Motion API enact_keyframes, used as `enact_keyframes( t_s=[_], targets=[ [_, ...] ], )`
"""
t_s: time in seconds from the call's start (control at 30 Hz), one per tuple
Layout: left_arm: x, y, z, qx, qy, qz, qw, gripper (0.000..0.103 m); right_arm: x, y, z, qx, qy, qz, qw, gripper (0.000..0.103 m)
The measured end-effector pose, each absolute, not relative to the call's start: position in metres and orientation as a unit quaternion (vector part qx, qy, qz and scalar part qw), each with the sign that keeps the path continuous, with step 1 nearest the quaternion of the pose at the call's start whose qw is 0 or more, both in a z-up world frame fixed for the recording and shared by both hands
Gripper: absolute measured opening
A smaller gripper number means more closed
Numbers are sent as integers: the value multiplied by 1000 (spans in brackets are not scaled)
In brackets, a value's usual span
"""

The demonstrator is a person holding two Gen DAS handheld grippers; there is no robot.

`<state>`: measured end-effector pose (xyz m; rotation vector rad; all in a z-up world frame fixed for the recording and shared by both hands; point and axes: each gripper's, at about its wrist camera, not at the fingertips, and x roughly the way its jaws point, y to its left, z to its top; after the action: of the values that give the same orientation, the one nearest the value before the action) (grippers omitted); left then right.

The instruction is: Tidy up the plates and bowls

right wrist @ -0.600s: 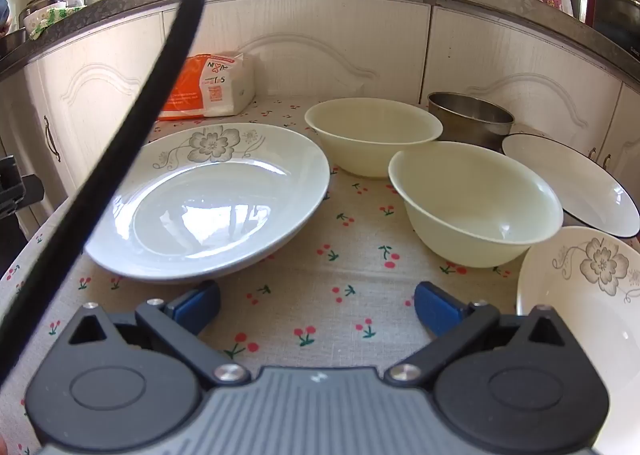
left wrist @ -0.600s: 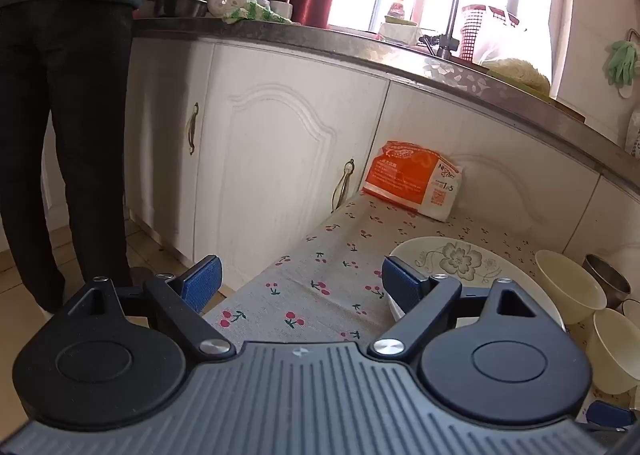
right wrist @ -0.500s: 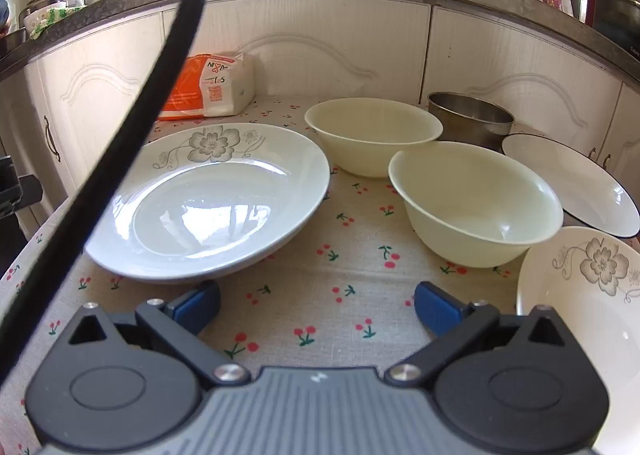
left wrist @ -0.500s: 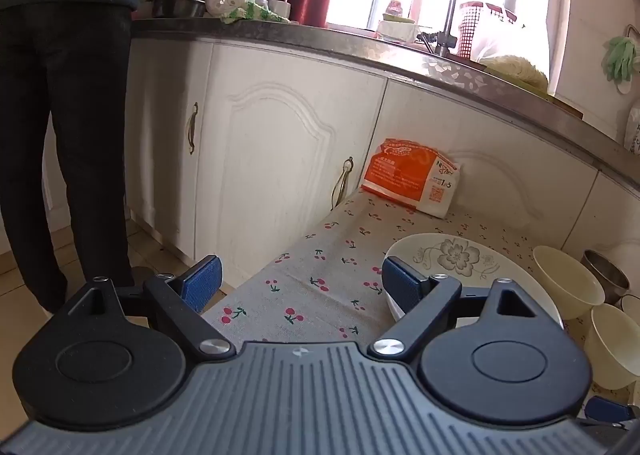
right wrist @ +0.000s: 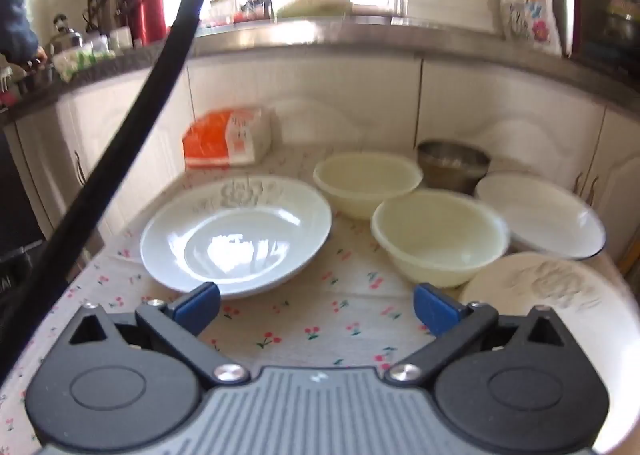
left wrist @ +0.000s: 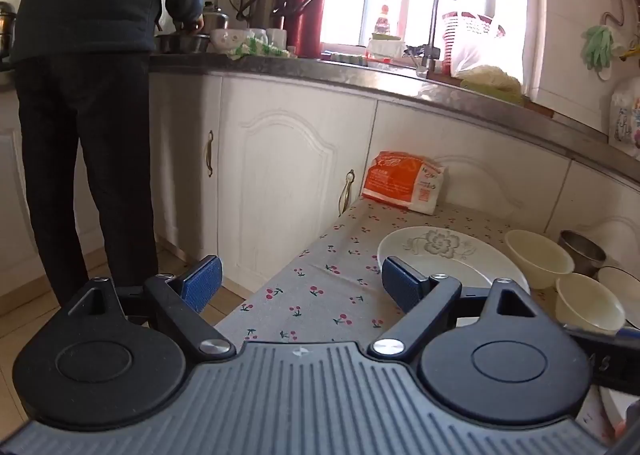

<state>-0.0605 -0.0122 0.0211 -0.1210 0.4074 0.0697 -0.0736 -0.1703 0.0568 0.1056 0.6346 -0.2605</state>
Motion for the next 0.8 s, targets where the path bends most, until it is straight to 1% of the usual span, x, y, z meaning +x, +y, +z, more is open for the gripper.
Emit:
enact_keyframes(
  t_s=[0.13, 0.43, 0.8],
  targets=[
    [-86, -23, 34, -55, 182, 24, 981, 103, -105, -182, 75, 71, 283, -113, 950, 102],
    [-140, -33, 48, -57, 152, -25, 986, 103, -158, -198, 101, 51, 236, -163, 957, 102],
    [-203, -34, 62, -41, 126, -66, 989, 103, -201, -202, 112, 56, 209, -194, 957, 102]
  ],
)
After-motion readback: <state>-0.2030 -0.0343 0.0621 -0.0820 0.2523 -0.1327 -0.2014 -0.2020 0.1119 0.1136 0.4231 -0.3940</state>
